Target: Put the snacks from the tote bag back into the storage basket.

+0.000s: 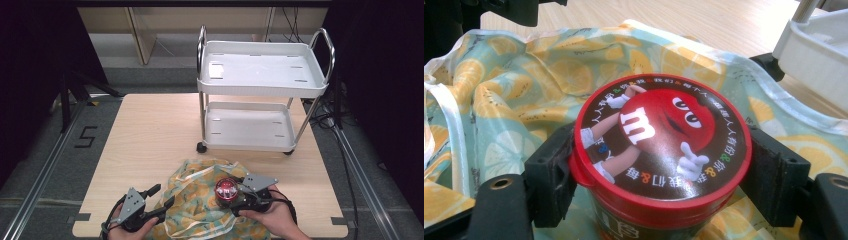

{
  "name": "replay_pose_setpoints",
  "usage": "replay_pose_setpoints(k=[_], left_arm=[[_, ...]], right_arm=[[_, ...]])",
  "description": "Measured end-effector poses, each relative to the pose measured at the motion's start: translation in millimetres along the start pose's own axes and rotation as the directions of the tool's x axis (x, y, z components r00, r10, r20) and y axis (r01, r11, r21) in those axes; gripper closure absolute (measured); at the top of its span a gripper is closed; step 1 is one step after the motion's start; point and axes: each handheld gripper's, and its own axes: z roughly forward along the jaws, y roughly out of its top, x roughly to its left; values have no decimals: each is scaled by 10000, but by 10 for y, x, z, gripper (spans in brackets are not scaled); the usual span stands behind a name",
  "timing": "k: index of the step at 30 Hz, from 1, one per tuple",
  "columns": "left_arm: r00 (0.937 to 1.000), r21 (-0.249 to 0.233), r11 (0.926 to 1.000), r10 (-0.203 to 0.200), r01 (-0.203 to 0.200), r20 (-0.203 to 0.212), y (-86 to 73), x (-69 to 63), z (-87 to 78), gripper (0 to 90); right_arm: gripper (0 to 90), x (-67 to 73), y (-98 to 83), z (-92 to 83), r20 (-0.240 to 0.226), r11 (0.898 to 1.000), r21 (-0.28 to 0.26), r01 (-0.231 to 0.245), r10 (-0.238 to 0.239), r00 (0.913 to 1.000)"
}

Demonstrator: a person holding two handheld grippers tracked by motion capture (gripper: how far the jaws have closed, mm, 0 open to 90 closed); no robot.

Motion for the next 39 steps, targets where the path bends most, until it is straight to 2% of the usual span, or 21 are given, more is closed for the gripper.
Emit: replay_pose_setpoints(k=[3, 4, 6, 7, 8, 9, 10, 11, 14, 15, 16, 18, 20, 22, 26, 27, 28, 32, 33, 35, 39], left_arm=[[9999, -22, 9999, 106, -106, 23, 3, 8, 0, 362], [10000, -80, 10000, -14, 14, 15, 1, 1, 3, 362], [10000, -11, 10000, -7, 7, -24, 1, 4, -3, 362], [10000, 3, 10000, -16, 16, -33, 1, 5, -5, 362], [10000, 3, 10000, -16, 16, -33, 1, 5, -5, 362], [10000, -132, 9999, 32, -31, 41, 0, 11, 6, 362], [9999, -194, 9998, 21, -19, 100, -2, 12, 11, 362], [10000, -194, 9998, 38, -36, 92, 0, 14, 9, 362], [10000, -191, 9998, 25, -24, 83, -1, 13, 9, 362], [10000, -189, 9998, 11, -9, 83, -1, 12, 10, 362], [10000, -57, 10000, 6, -6, -17, 1, 7, 0, 362], [9999, 25, 9999, -131, 131, -63, -1, -6, -9, 362], [10000, -145, 9999, 40, -39, 62, 2, 12, 5, 362], [10000, -192, 9998, 8, -7, 69, 0, 12, 9, 362], [9999, -100, 9998, 148, -148, 37, 5, 18, -1, 362], [9999, -99, 9999, 133, -133, 29, 5, 17, -2, 362], [9996, -85, 9996, 283, -283, 30, 9, 28, -3, 362], [9999, -101, 9998, 159, -159, 15, 6, 24, -5, 362], [9999, -105, 9998, 144, -144, 11, 6, 23, -5, 362], [9999, -96, 9998, 154, -154, 15, 7, 22, -4, 362], [9996, -95, 9996, 270, -269, 35, 10, 27, -3, 362]], right_arm=[[260, -3, 15, 4, 3, 10000, -84, -4, 5, 10000], [260, -2, 18, 6, -10, 10000, -86, 5, -5, 10000], [260, -14, 33, 1, -52, 9999, -25, 140, -140, 9999], [260, 3, 40, -4, 12, 9999, -22, -169, 169, 9999], [260, 3, 40, -4, 12, 9999, -22, -169, 169, 9999], [260, -15, 43, -4, 46, 10000, -14, 87, -87, 10000], [260, -9, 51, -2, 14, 9999, -70, -81, 82, 10000], [260, -16, 56, 7, 77, 9998, -199, 60, -59, 10000], [260, -20, 64, 7, 14, 9998, -216, 50, -50, 10000], [260, -23, 70, -1, 29, 9998, -169, 60, -60, 10000], [260, -14, 80, -9, 104, 9997, -211, -125, 127, 9999], [261, -22, 89, -8, 51, 9997, -234, 1, 0, 10000], [261, -27, 96, -9, 73, 9996, -263, 45, -44, 10000], [260, -30, 107, -8, 92, 9995, -299, 55, -52, 9999], [261, -27, 119, -17, 86, 9996, -288, -23, 26, 10000], [261, -37, 124, -12, 173, 9993, -361, 112, -105, 9998], [261, -36, 129, -12, 165, 9992, -392, 64, -57, 9998], [261, -45, 145, -18, 180, 9992, -395, 17, -10, 9998], [261, -21, 144, -10, 268, 9984, -520, -210, 224, 9994], [261, -49, 161, -17, 190, 9992, -408, 45, -37, 9998], [261, -46, 172, -13, 192, 9989, -463, -34, 43, 9998]])
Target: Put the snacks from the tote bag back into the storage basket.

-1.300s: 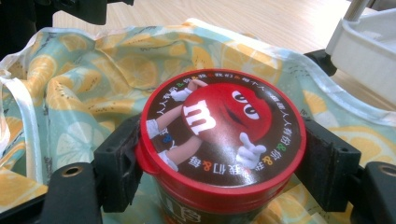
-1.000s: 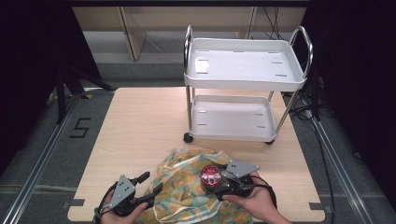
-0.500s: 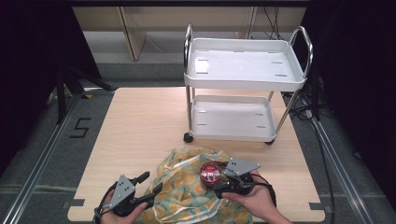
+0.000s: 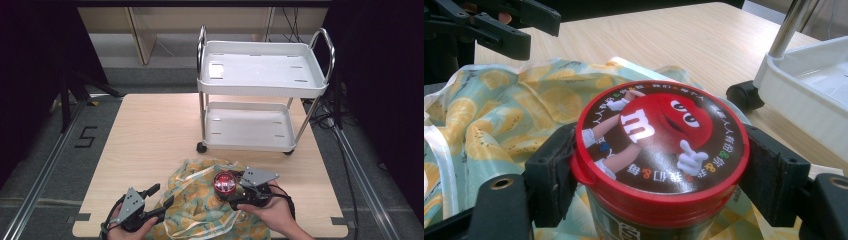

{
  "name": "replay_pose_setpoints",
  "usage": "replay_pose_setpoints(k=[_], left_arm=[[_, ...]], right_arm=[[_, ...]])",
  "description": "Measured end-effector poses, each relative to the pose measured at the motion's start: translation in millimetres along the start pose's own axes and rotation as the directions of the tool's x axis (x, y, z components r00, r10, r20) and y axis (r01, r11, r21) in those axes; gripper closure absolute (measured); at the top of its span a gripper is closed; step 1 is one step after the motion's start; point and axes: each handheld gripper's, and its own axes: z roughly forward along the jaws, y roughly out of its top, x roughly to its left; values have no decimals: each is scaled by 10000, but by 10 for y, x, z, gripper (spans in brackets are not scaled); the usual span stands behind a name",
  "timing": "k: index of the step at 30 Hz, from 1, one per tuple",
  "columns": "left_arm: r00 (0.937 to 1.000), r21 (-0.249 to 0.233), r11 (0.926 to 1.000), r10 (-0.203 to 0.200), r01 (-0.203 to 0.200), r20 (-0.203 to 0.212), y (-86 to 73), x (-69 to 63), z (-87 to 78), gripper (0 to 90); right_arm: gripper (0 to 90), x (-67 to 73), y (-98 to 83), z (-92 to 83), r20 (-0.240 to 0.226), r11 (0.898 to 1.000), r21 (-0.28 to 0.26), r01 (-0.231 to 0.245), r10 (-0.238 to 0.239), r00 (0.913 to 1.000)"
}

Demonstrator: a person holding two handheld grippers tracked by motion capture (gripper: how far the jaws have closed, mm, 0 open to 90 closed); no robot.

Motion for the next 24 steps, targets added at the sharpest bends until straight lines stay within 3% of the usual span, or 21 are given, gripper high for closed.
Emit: replay_pose_setpoints(k=[6, 7, 12, 13, 14, 15, 17, 18, 24], left_arm=[[10000, -20, 10000, -9, 9, -21, 2, -2, -3, 362], [9995, 47, 9995, -303, 303, -100, 0, -26, -13, 362], [9997, 61, 9998, -205, 205, -94, 1, -16, -12, 362], [9997, 74, 9997, -237, 238, -104, 1, -18, -14, 362], [9996, 70, 9997, -244, 245, -109, 1, -18, -14, 362], [9997, 71, 9997, -241, 242, -102, 1, -17, -15, 362], [9996, 69, 9997, -254, 255, -110, 0, -19, -15, 362], [9982, -10, 9983, -578, 578, -142, -5, -41, -11, 362], [9986, 2, 9987, -513, 513, -139, -3, -34, -14, 362]], right_arm=[[261, -11, 35, -3, 38, 10000, -79, 53, -53, 10000], [261, -21, 47, -8, 83, 9999, -99, 28, -27, 10000], [261, -38, 59, -3, 83, 9998, -127, 150, -149, 9999], [261, -18, 61, -4, 127, 9997, -135, -218, 220, 9997], [261, -46, 71, 3, 162, 9993, -259, 266, -262, 9995], [262, -36, 73, 6, 69, 9998, -204, 20, -19, 10000], [261, -40, 75, 7, 30, 9998, -178, 49, -49, 10000], [261, -37, 77, 5, 121, 9999, -131, 55, -53, 9999], [262, -43, 94, 22, 105, 9998, -152, 84, -83, 9999]])
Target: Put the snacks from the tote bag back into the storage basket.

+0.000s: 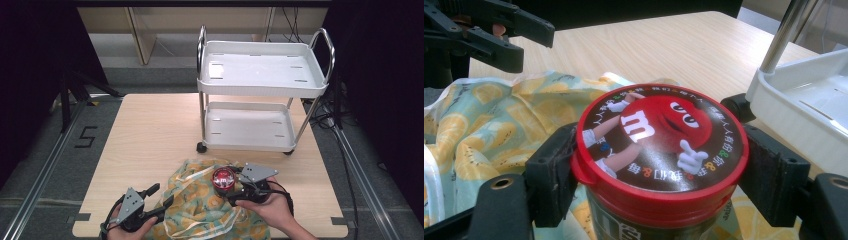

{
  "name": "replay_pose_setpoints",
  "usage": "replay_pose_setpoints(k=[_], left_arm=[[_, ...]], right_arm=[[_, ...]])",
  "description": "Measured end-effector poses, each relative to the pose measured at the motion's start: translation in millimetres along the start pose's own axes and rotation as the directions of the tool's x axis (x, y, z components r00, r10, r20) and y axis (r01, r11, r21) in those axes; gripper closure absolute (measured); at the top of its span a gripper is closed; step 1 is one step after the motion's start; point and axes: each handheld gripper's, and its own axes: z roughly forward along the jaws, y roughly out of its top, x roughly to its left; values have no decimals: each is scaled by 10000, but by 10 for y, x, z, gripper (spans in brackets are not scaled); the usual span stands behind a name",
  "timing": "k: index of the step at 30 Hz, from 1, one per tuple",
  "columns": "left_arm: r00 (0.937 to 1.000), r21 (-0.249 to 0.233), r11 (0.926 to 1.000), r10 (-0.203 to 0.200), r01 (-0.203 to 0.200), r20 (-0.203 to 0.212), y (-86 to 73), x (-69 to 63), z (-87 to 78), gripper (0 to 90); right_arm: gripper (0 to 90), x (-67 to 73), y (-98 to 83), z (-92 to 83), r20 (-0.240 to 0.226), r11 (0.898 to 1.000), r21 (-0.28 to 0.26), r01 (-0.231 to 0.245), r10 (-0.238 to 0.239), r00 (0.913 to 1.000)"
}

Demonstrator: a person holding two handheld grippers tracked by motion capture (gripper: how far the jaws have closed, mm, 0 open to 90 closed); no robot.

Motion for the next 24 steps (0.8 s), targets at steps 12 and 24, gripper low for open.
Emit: replay_pose_setpoints(k=[12, 24], left_arm=[[9998, -174, 9997, 184, -183, 94, 3, 21, 8, 362], [9998, -113, 9997, 201, -200, 83, 4, 20, 3, 362]], right_arm=[[262, -30, 50, 0, 56, 10000, -21, 84, -84, 9999], [262, -57, 92, 13, 73, 9998, -155, 83, -81, 9999]])
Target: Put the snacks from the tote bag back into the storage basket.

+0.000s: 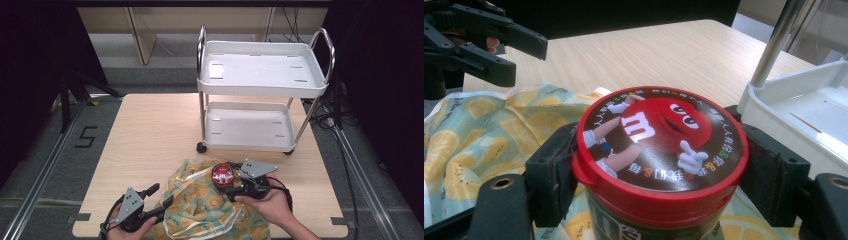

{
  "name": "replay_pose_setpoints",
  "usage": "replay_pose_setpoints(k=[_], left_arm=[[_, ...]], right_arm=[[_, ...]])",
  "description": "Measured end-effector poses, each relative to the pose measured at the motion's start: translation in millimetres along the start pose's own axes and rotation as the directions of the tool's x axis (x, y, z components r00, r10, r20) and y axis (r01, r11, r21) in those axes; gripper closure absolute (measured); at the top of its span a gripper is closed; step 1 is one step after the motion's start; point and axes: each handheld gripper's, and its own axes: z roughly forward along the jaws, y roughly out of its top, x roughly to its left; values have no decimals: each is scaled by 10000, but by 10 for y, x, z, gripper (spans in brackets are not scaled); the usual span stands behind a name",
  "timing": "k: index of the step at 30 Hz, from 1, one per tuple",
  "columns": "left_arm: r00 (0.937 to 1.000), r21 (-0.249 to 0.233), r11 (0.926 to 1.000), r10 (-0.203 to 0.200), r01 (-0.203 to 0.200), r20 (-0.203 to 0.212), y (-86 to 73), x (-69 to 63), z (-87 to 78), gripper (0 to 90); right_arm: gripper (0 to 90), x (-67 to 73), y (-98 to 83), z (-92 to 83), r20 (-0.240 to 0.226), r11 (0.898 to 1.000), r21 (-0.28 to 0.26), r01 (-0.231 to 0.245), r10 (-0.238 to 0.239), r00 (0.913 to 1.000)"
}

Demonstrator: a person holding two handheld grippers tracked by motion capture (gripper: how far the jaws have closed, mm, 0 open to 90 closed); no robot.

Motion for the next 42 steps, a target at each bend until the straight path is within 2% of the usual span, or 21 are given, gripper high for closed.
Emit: replay_pose_setpoints(k=[16, 17, 18, 20, 21, 23, 24, 32, 33, 36, 37, 38, 41, 42], left_arm=[[10000, -73, 10000, 9, -9, 19, 1, 5, -2, 362], [10000, -78, 10000, 10, -10, 18, 1, 5, -2, 362], [10000, -76, 10000, 21, -21, 17, 1, 6, -2, 362], [10000, 33, 10000, 48, -48, -62, 3, 5, -12, 362], [9999, 131, 9999, -11, 13, -138, 4, -1, -21, 362], [9998, 145, 9998, -99, 101, -146, 3, -7, -26, 362], [9998, 143, 9998, -106, 108, -142, 3, -7, -27, 362], [9998, 143, 9998, -118, 120, -147, 3, -9, -25, 362], [9998, 145, 9998, -106, 108, -143, 3, -8, -24, 362], [9996, 126, 9997, -211, 213, -173, 2, -12, -27, 362], [9996, 131, 9997, -208, 211, -174, 3, -12, -29, 362], [9996, 127, 9997, -208, 210, -172, 4, -11, -30, 362], [9996, 61, 9998, -212, 213, -185, 7, -11, -33, 362], [9999, -51, 10000, -70, 70, -77, 8, 2, -22, 362]], right_arm=[[263, -24, 27, 9, 59, 10000, -69, -32, 32, 10000], [263, -15, 29, 4, 88, 9997, -61, -237, 237, 9997], [263, -40, 37, 6, 147, 9999, -101, -42, 44, 9999], [263, -47, 41, 11, 186, 9998, -212, 51, -47, 9998], [263, -44, 43, 11, 83, 9998, -178, -56, 58, 9999], [263, -54, 52, 5, 164, 9997, -226, -134, 138, 9998], [263, -61, 58, 2, 162, 9998, -212, -33, 36, 9999], [264, -80, 91, -11, 277, 9994, -327, -108, 117, 9995], [263, -92, 100, -18, 343, 9995, -316, 46, -35, 9994], [263, -91, 111, -22, 332, 9994, -322, -102, 113, 9994], [263, -94, 115, -10, 148, 9992, -368, -167, 173, 9997], [263, -98, 126, -19, 315, 9993, -356, -105, 116, 9994], [263, -104, 139, -13, 418, 9990, -417, -126, 144, 9990], [263, -107, 145, -8, 366, 9989, -441, -127, 143, 9992]])
